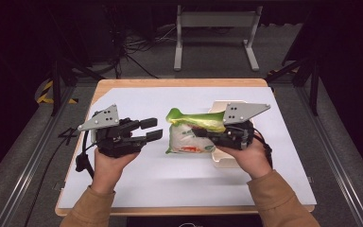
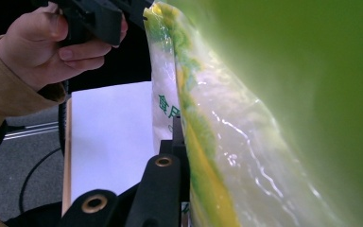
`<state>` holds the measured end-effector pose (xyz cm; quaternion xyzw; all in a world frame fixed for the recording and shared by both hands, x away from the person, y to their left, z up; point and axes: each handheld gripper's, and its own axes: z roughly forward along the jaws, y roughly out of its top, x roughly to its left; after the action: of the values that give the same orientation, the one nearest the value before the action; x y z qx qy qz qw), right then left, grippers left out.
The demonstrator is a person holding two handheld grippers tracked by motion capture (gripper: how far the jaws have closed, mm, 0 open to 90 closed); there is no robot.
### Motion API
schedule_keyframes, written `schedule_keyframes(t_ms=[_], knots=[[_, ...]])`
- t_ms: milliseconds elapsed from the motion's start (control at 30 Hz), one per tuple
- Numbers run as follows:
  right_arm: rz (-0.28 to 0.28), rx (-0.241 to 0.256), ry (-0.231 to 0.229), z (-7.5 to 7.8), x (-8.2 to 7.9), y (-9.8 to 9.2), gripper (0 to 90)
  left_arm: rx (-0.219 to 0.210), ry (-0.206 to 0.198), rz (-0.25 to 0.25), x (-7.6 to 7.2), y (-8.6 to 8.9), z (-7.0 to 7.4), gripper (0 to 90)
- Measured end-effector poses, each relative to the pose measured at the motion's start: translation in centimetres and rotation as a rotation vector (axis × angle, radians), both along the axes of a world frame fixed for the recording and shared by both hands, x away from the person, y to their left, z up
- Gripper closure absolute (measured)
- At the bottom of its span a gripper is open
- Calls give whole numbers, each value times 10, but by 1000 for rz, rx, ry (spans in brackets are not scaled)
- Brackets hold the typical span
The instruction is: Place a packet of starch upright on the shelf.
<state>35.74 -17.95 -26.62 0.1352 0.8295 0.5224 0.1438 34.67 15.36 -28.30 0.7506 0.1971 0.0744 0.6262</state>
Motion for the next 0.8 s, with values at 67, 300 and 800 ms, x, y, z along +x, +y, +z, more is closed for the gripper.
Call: schedule_keyframes(t_ms=[67,300,800], knots=[[-9,-2,-2,3,0,-3,823,-1,-6,24,0,1,0,505],[-76,-31,-10,18,4,-30,823,10,1,78,6,9,-4,443],[-173,-108,-15,27,8,-60,823,63,21,123,10,10,-8,445]])
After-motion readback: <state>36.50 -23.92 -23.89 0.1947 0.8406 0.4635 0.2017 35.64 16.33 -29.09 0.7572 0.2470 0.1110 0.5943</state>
